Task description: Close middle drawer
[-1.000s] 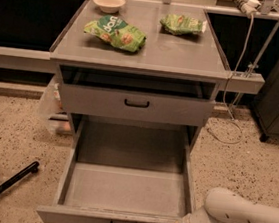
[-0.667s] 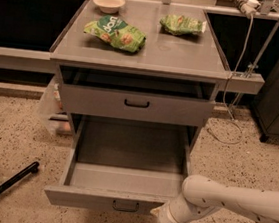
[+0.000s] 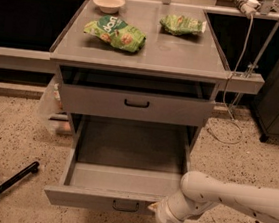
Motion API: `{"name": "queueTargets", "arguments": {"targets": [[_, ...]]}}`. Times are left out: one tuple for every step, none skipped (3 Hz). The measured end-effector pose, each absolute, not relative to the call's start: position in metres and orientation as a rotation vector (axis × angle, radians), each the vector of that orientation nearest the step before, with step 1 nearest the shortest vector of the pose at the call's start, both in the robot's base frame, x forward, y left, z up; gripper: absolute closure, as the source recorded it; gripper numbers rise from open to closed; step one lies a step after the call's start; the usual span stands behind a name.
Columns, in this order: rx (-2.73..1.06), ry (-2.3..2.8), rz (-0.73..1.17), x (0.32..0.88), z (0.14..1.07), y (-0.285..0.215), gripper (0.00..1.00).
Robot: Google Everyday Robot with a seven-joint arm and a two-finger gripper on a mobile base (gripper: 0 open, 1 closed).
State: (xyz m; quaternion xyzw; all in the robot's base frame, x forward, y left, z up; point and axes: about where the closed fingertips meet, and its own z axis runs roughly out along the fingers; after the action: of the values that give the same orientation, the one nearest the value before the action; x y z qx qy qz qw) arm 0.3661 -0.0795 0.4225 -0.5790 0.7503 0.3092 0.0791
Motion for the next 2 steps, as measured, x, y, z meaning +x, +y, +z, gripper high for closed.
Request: {"name": "queueTargets", "arguments": {"targets": [[-1.777,2.119,0.919,0.398,0.425,-0.062,0.0],[-1.791,2.024,0.843,0.434,0.435,-0.041,0.0]]}}
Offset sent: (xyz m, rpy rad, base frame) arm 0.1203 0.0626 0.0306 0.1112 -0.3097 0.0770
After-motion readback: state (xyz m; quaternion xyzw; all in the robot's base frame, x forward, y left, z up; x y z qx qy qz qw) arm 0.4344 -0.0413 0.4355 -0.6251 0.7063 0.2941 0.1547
